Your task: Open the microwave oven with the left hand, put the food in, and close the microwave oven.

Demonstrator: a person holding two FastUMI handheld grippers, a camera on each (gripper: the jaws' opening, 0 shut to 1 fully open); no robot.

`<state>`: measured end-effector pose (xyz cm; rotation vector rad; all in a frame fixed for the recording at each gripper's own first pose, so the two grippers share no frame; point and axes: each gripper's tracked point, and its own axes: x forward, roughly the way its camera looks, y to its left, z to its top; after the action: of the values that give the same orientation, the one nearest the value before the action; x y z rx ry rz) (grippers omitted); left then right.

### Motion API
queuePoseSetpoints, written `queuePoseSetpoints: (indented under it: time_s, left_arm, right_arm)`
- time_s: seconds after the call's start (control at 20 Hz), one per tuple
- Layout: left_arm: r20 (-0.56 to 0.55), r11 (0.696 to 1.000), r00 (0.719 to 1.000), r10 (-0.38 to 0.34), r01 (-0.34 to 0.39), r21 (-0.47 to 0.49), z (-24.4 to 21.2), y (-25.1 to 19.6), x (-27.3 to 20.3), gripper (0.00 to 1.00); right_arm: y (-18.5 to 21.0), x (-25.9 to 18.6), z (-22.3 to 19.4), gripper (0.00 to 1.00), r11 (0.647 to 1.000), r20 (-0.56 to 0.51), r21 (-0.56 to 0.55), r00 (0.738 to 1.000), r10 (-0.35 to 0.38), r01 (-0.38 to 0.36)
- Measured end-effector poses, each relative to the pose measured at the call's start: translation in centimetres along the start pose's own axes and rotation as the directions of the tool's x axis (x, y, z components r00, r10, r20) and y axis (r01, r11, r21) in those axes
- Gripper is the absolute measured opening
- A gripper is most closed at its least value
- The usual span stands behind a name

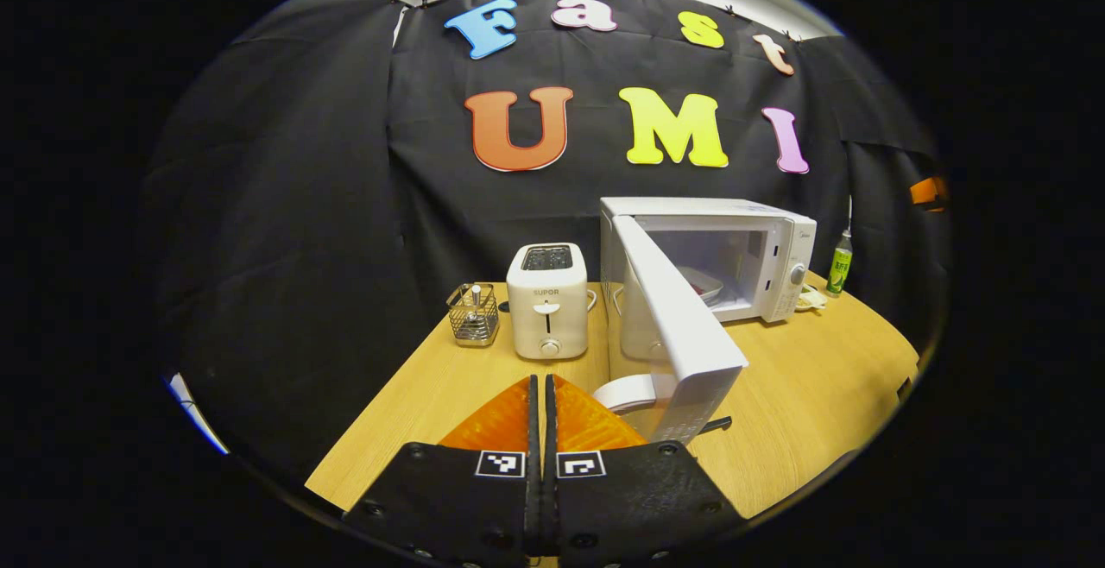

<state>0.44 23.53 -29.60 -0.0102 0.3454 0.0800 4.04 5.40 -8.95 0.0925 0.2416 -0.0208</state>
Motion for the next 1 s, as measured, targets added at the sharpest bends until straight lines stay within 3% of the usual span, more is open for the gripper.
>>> queuePoseSetpoints:
  time_s: [0.15, 0.2, 0.25, 0.3, 0.4, 0.45, 0.5, 0.7, 0.75, 0.8, 0.95, 1.0]
  left_arm:
    - [0.005, 1.0, 1.0, 0.012, -0.012, -0.005, -0.1, -0.5, 0.4, 0.0]
    - [0.003, 1.0, 1.0, 0.01, -0.01, -0.01, -0.3, -0.9, 0.3, 0.0]
    - [0.003, 1.0, 1.0, 0.007, -0.007, -0.013, -0.6, -1.3, 0.2, 0.0]
    - [0.0, 1.0, 1.0, 0.003, -0.003, -0.015, -0.7, -1.8, 0.1, 0.0]
    - [-0.004, 1.0, 1.0, -0.014, 0.014, -0.021, -1.0, -3.5, 0.2, 0.0]
    - [-0.005, 0.999, 1.0, -0.027, 0.027, -0.026, -1.2, -4.5, 0.1, 0.0]
    - [-0.007, 0.999, 0.999, -0.042, 0.042, -0.03, -1.5, -5.5, 0.1, 0.0]
    - [-0.003, 0.996, 0.996, -0.09, 0.09, -0.024, -1.4, -9.9, 0.8, 0.0]
    - [0.0, 0.994, 0.994, -0.105, 0.105, -0.024, -1.2, -11.1, 1.1, 0.0]
    - [0.001, 0.994, 0.994, -0.107, 0.107, -0.022, -1.2, -12.1, 1.2, 0.0]
    - [-0.009, 0.989, 0.989, -0.15, 0.15, -0.018, -1.4, -15.5, 2.3, 0.0]
    - [-0.008, 0.986, 0.986, -0.166, 0.166, -0.015, -1.1, -16.6, 2.5, 0.0]
  right_arm:
    - [-0.4, 0.3, 0.3, 1.0, 1.0, -0.01, 0.001, 1.0, 0.002, -0.002]
    - [-0.5, 0.3, 0.6, 0.91, 1.0, -0.007, 0.013, 1.0, 0.008, -0.008]
    - [-0.4, 0.4, 1.1, 0.91, 1.0, -0.003, 0.023, 1.0, 0.012, -0.012]
    - [-0.4, 0.3, 1.4, 1.0, 0.999, 0.0, 0.027, 1.0, 0.018, -0.018]
    - [-0.4, 0.4, 2.0, 1.0, 0.999, 0.003, 0.017, 1.0, 0.031, -0.031]
    - [-0.5, 0.6, 2.3, 0.91, 0.999, 0.004, 0.009, 0.999, 0.034, -0.034]
    - [-0.5, 0.8, 2.7, 1.0, 0.999, 0.006, 0.006, 0.999, 0.039, -0.039]
    - [-0.7, 1.3, 4.2, 1.0, 0.998, 0.016, -0.001, 0.998, 0.06, -0.06]
    - [-1.0, 1.4, 4.5, 0.91, 0.998, 0.018, -0.006, 0.998, 0.06, -0.06]
    - [-1.1, 1.4, 4.7, 1.0, 0.998, 0.019, -0.006, 0.998, 0.063, -0.063]
    - [-1.4, 1.6, 4.7, 1.0, 0.997, 0.005, -0.01, 0.997, 0.073, -0.073]
    - [-1.5, 1.6, 4.7, 0.91, 0.997, 0.001, -0.01, 0.997, 0.077, -0.077]
